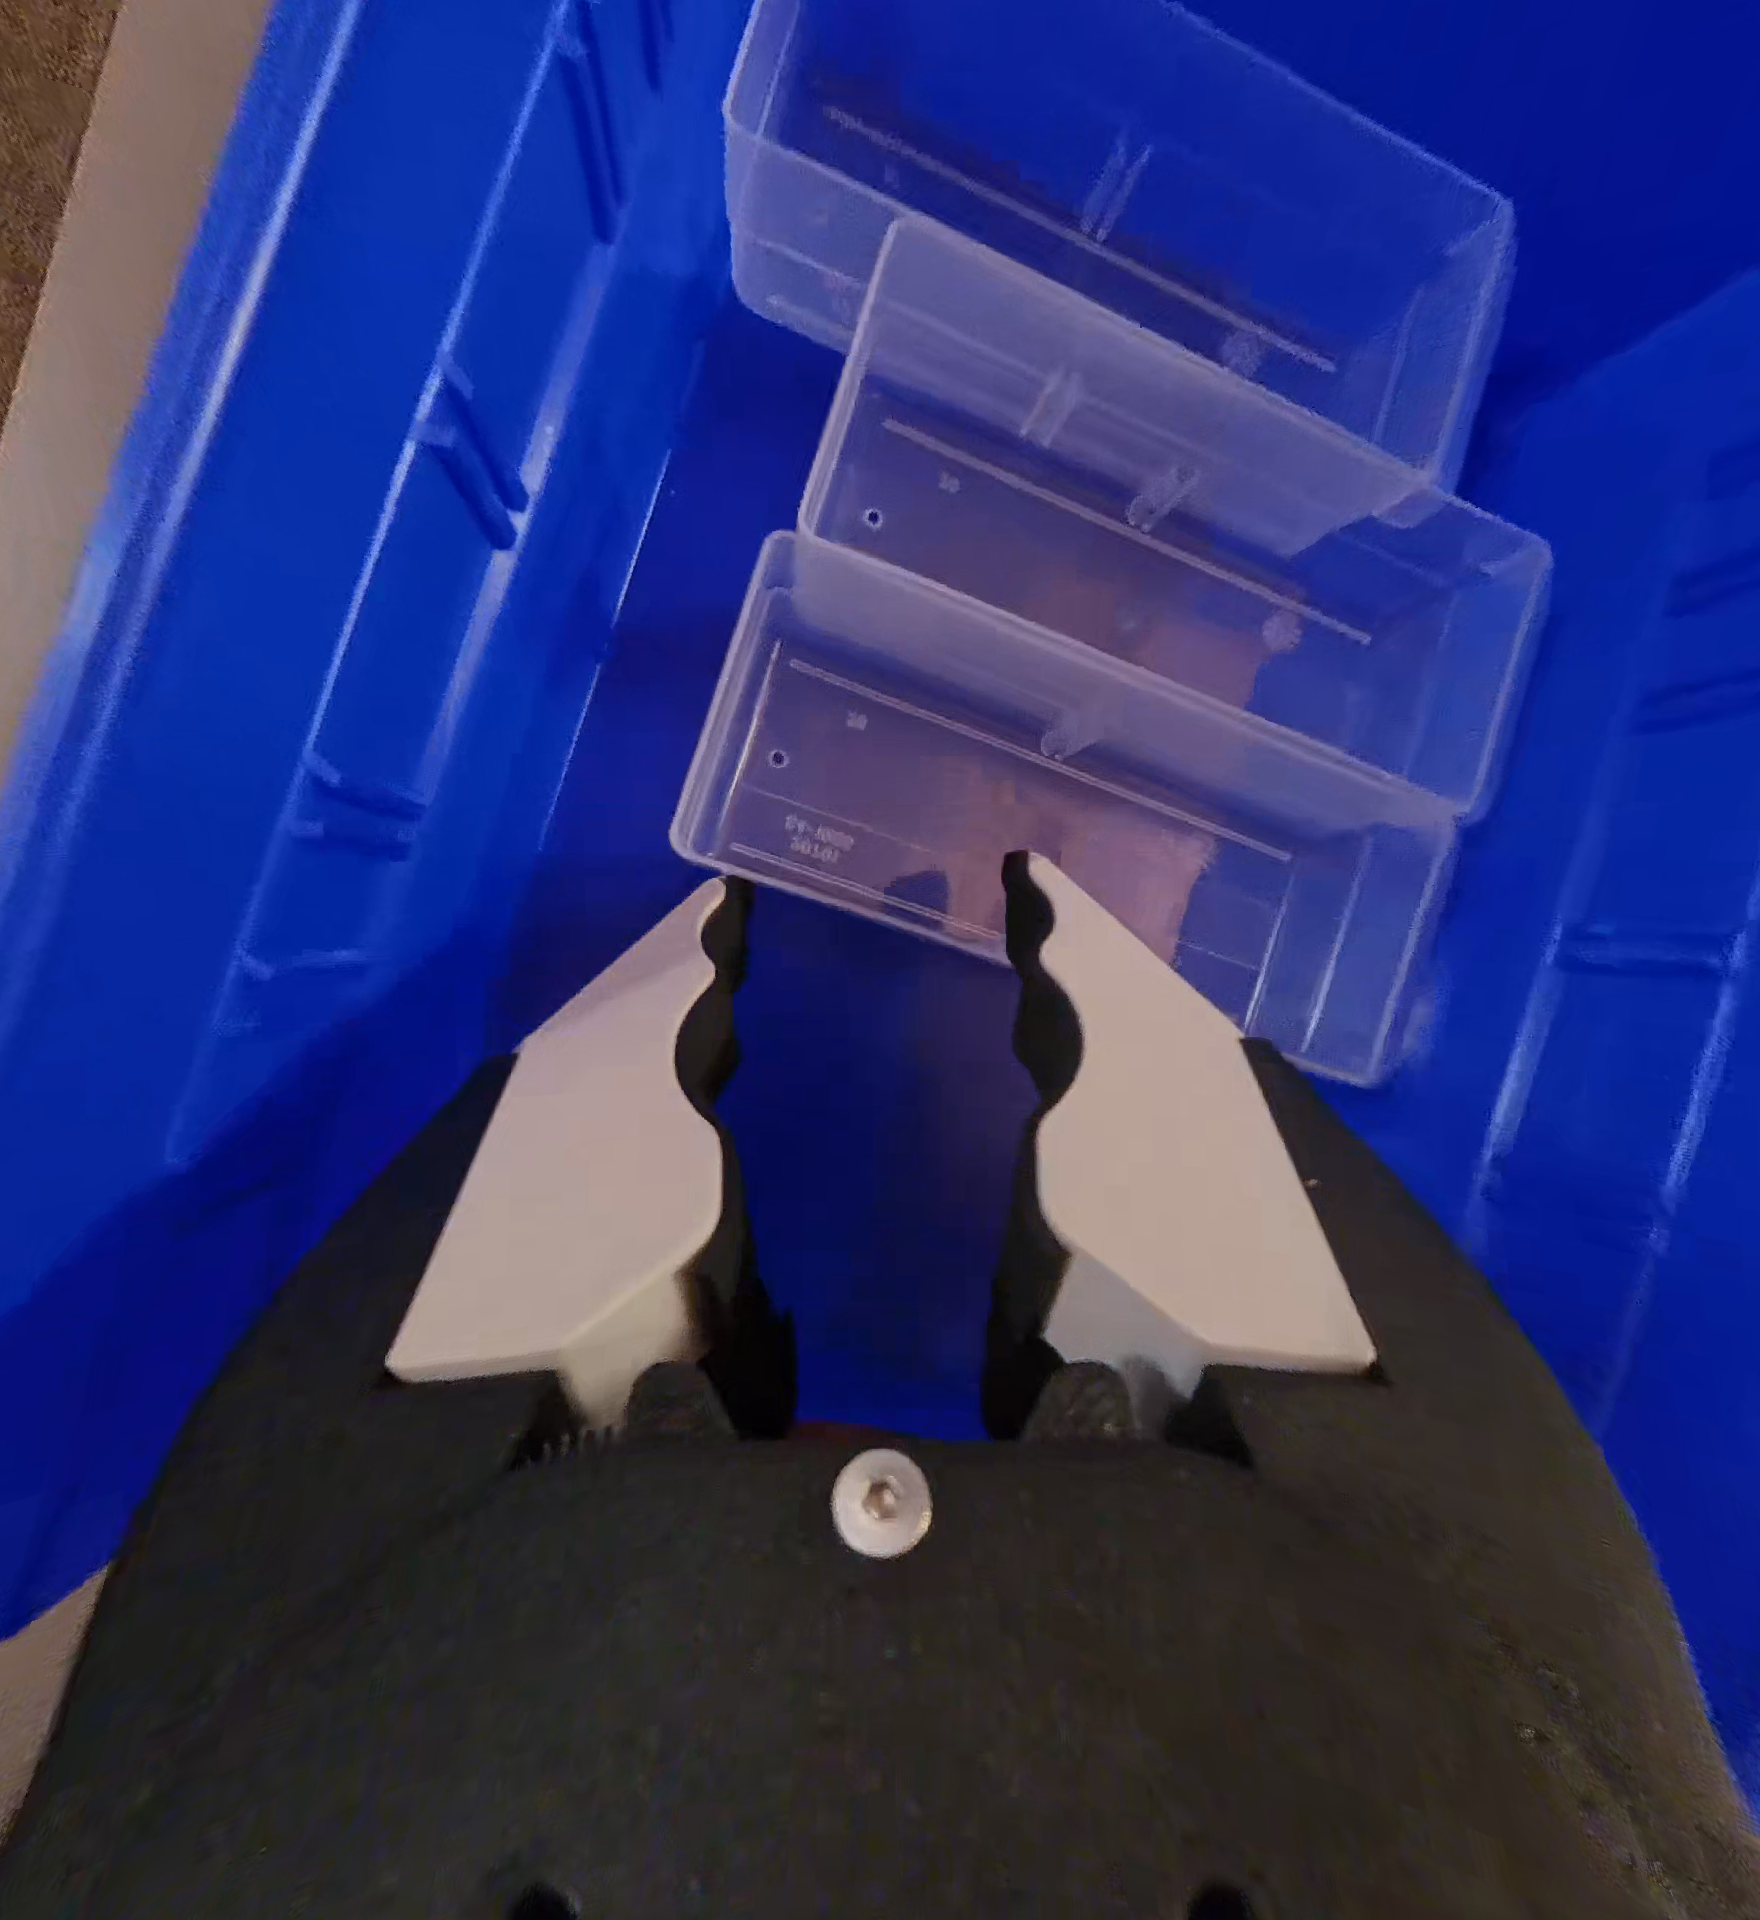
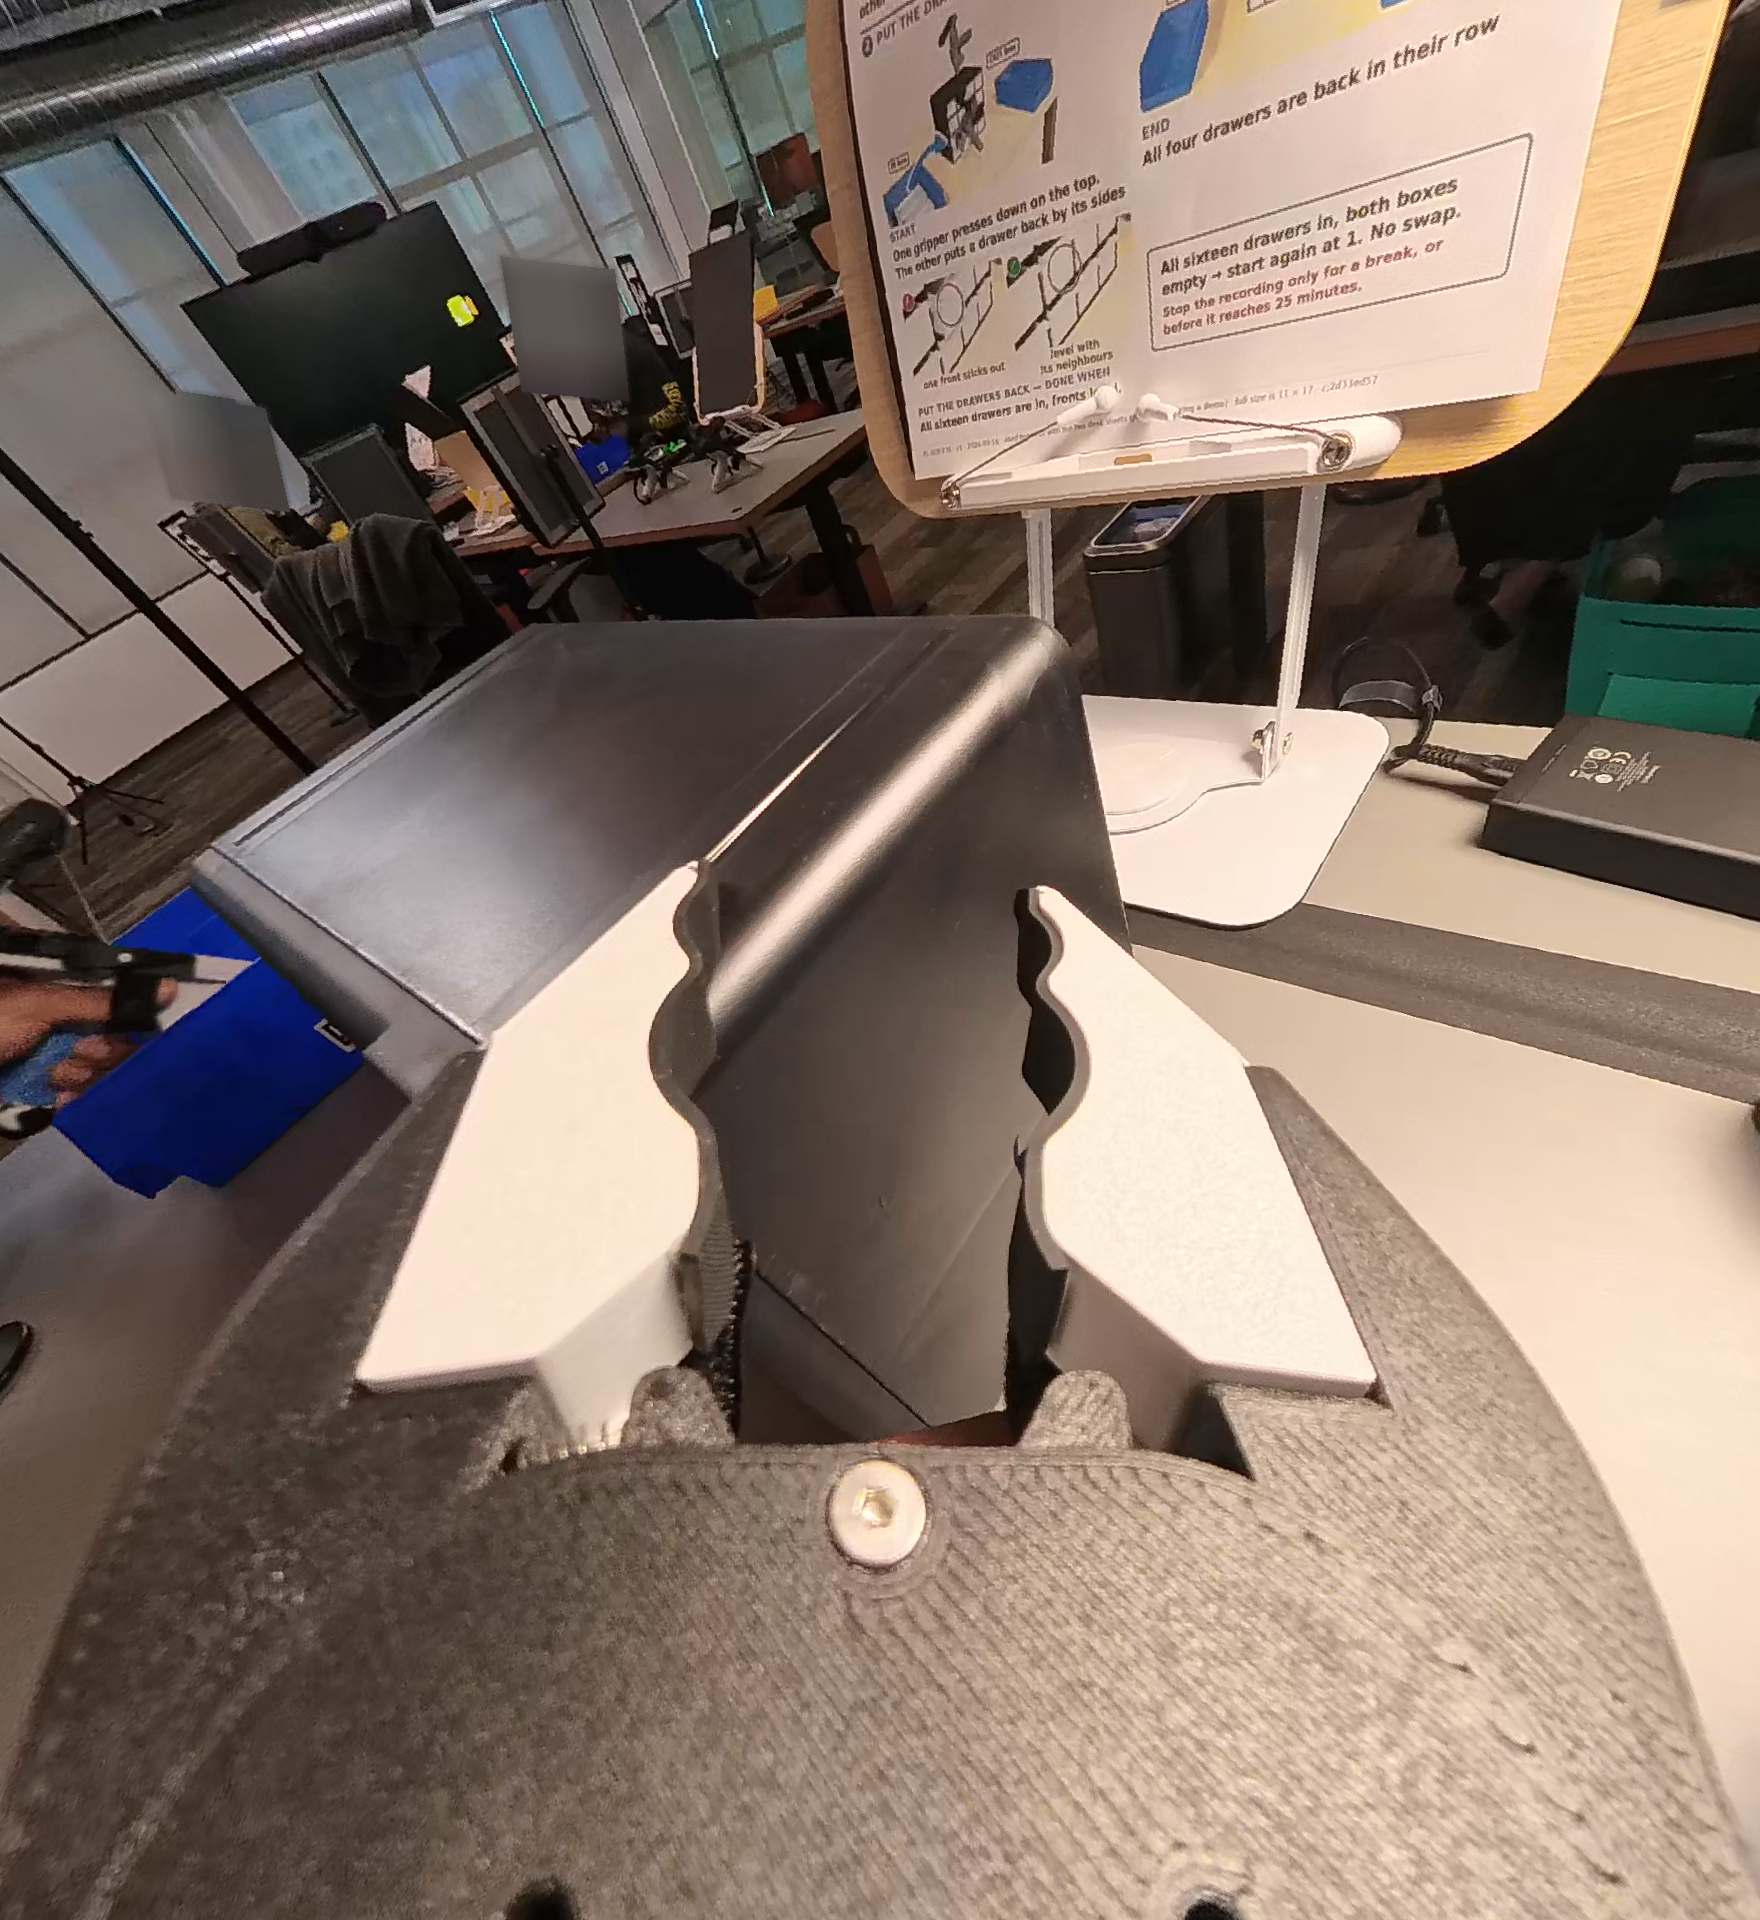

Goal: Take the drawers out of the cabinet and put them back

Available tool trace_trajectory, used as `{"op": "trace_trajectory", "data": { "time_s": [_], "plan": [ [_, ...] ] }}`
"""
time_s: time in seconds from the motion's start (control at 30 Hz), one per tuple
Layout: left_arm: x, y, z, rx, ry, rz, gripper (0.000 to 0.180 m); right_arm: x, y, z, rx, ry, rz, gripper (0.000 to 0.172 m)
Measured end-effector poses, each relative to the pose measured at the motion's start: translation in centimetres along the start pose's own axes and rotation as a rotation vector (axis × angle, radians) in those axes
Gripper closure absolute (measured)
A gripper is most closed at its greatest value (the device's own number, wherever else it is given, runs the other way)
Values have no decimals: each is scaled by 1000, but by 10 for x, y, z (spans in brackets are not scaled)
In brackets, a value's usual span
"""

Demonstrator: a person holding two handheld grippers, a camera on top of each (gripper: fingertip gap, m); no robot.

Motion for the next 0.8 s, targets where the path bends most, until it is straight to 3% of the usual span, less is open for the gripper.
{"op": "trace_trajectory", "data": {
  "time_s": [0.23,0.4,0.5,0.6,0.7,0.8],
  "plan": [
    [-2,14,-2,73,-56,5,164,0,0,-1,6,1,1,112],
    [19,15,-11,113,-181,38,179,0,0,-1,-1,0,-4,112],
    [55,4,-30,83,-329,56,179,0,0,-1,-1,1,-5,112],
    [107,-19,-51,-47,-509,19,179,0,0,0,-3,0,-6,113],
    [169,-69,-59,-213,-674,44,180,0,0,0,-3,1,-7,112],
    [201,-137,-38,-366,-675,169,179,0,0,0,-3,-1,-6,113]
  ]
}}
Point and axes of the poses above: each gripper's, where its closed fingertips meet, x back along the fingers, z out of its underside, y = z × x across the jaws, the point moved 5 cm from there along x, back along the fingers, and after that the axes turned 3 degrees about x, right-handed, at the moved point
